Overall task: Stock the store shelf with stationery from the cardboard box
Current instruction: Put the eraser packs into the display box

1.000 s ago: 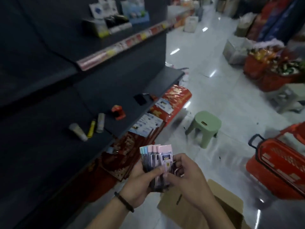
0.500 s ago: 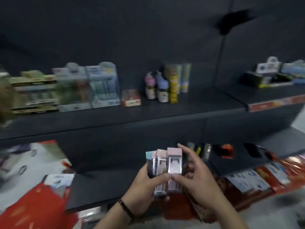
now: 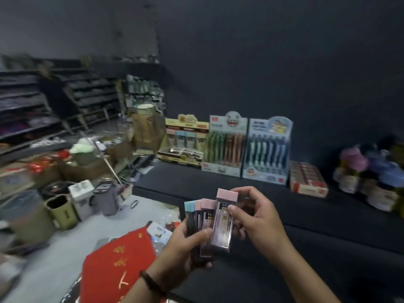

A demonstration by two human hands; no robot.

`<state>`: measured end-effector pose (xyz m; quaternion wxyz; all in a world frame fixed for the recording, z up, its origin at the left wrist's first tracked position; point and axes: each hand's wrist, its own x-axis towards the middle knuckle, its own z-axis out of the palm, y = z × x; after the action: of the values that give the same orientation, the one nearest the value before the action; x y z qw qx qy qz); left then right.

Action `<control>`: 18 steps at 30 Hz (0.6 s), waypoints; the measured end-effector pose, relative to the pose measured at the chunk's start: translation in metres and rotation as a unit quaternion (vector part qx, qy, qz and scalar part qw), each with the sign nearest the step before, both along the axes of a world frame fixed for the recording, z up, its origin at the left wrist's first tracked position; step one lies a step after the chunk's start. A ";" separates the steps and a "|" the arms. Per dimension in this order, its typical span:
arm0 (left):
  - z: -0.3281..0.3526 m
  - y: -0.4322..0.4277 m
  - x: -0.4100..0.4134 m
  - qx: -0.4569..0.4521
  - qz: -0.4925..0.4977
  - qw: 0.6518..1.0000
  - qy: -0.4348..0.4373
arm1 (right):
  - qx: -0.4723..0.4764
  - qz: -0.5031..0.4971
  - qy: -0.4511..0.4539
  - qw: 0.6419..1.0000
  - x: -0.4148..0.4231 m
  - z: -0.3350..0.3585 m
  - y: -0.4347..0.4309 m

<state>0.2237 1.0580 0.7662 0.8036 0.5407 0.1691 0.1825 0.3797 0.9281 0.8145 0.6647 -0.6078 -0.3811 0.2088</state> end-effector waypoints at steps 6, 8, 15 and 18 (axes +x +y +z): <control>0.030 0.070 0.020 0.019 0.109 0.994 -0.011 | 0.006 0.064 -0.097 0.993 0.052 0.043 0.086; 0.038 0.093 0.026 0.028 0.146 0.989 -0.004 | 0.012 0.063 -0.138 0.988 0.067 0.059 0.112; 0.049 0.167 0.048 0.035 0.226 0.973 0.016 | 0.012 0.001 -0.186 0.983 0.113 0.086 0.201; 0.048 0.207 0.059 0.044 0.255 0.966 0.011 | 0.007 -0.013 -0.228 0.974 0.126 0.090 0.242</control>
<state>0.2831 1.2651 0.8140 0.7042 0.5165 0.3021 0.3821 0.5059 1.1702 0.9048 0.5668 -0.6398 -0.5162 0.0539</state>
